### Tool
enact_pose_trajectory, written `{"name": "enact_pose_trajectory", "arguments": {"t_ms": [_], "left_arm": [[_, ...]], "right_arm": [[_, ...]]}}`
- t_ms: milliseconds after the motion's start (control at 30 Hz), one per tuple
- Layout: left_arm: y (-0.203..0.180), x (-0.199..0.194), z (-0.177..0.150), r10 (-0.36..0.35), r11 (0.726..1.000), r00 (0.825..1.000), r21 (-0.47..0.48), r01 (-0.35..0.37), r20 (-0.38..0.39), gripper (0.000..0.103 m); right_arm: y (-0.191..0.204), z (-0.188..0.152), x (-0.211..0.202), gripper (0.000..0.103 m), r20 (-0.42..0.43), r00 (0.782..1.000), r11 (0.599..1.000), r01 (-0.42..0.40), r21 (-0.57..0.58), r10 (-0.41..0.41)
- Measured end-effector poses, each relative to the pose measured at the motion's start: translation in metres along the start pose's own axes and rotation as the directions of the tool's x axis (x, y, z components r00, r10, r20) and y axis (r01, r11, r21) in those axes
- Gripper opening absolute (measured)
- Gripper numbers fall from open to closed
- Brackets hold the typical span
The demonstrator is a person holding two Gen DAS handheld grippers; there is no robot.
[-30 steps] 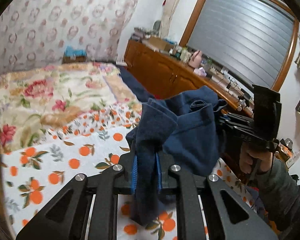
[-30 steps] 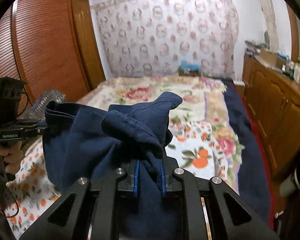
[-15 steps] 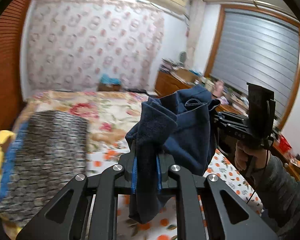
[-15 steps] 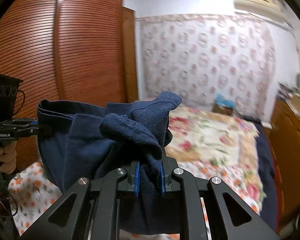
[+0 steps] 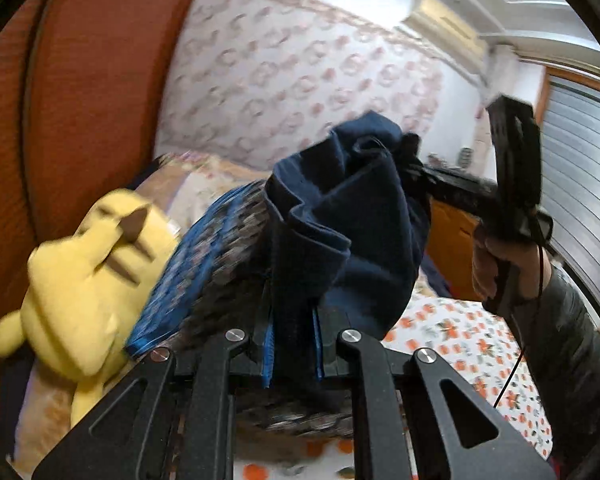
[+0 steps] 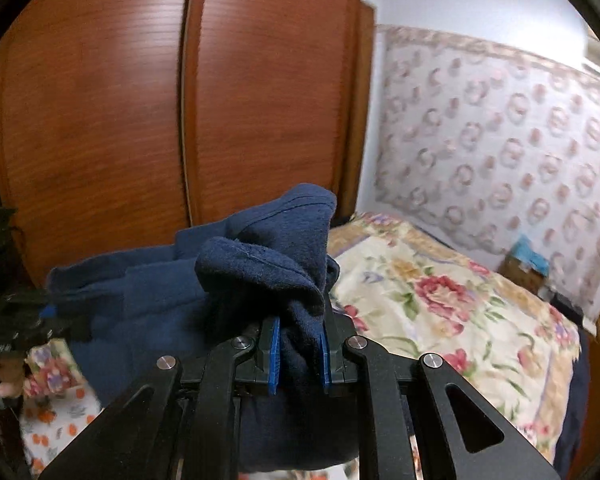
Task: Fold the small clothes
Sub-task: 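Lift the folded shirt with both grippers and carry it toward the cushion stack, then lay the shirt on the patterned cushion stack and open both grippers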
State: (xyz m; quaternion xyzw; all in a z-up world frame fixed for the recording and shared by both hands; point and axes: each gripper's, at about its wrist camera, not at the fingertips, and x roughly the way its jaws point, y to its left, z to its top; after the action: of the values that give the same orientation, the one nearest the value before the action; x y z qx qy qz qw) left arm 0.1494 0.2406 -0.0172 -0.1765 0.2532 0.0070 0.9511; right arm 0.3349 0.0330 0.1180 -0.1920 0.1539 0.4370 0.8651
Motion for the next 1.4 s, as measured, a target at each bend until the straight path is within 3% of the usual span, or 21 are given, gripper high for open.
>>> {"name": "enact_pose_trajectory", "arguments": {"t_ms": [167,300,433,500,600,700,800,833,867,900,1200,1400], "left_arm": [[0.016,0.007,-0.019,0.053,0.999,0.998,-0.012,-0.053,-0.036,0.016],[0.017,0.010,-0.021,0.084,0.996,0.996,-0.001,-0.084,-0.041,0.017],[0.018,0.007,-0.022,0.101,0.995,0.994,-0.006,-0.101,-0.041,0.017],[0.019,0.007,-0.021,0.110,0.994,0.993,-0.007,-0.110,-0.041,0.021],[0.017,0.004,-0.020,0.133,0.991,0.991,0.005,-0.133,-0.031,0.030],[0.016,-0.003,-0.020,0.150,0.988,0.989,0.024,-0.150,-0.006,0.046],[0.014,-0.010,-0.020,0.167,0.985,0.986,0.053,-0.167,0.012,0.052],[0.014,-0.012,-0.019,0.166,0.984,0.986,0.056,-0.167,0.014,0.061],[0.014,-0.016,-0.019,0.159,0.985,0.987,0.056,-0.161,0.025,0.082],[0.014,-0.020,-0.019,0.158,0.986,0.987,0.055,-0.160,0.042,0.088],[0.008,-0.039,-0.019,0.195,0.977,0.978,0.076,-0.200,0.072,0.103],[-0.003,-0.047,-0.021,0.195,0.973,0.978,0.112,-0.203,0.080,0.103]], "right_arm": [[-0.009,0.015,0.079,0.015,-0.091,0.996,0.999,-0.007,-0.038,0.004],[-0.029,0.022,0.120,0.020,-0.141,0.990,1.000,-0.001,0.014,0.003],[-0.034,0.031,0.132,0.038,-0.153,0.987,0.997,0.046,0.062,-0.036],[-0.038,0.035,0.126,0.054,-0.138,0.989,0.995,0.071,0.072,-0.061],[-0.026,0.040,0.114,0.062,-0.090,0.994,0.994,0.076,0.082,-0.069],[-0.016,0.031,0.104,0.062,-0.084,0.994,0.996,0.070,0.059,-0.065],[0.003,0.011,0.084,0.062,-0.067,0.998,0.999,0.010,0.048,-0.007],[0.007,0.004,0.076,0.062,-0.062,0.998,0.999,-0.016,0.043,0.019],[0.008,0.002,0.076,0.062,-0.062,0.997,0.998,-0.036,0.042,0.039],[0.010,-0.001,0.081,0.062,-0.071,0.996,0.998,-0.050,0.043,0.053],[0.014,-0.014,0.145,0.062,-0.162,0.987,0.999,-0.011,0.047,0.019],[0.014,-0.005,0.116,0.062,-0.125,0.992,0.995,0.003,0.103,0.010]]}}
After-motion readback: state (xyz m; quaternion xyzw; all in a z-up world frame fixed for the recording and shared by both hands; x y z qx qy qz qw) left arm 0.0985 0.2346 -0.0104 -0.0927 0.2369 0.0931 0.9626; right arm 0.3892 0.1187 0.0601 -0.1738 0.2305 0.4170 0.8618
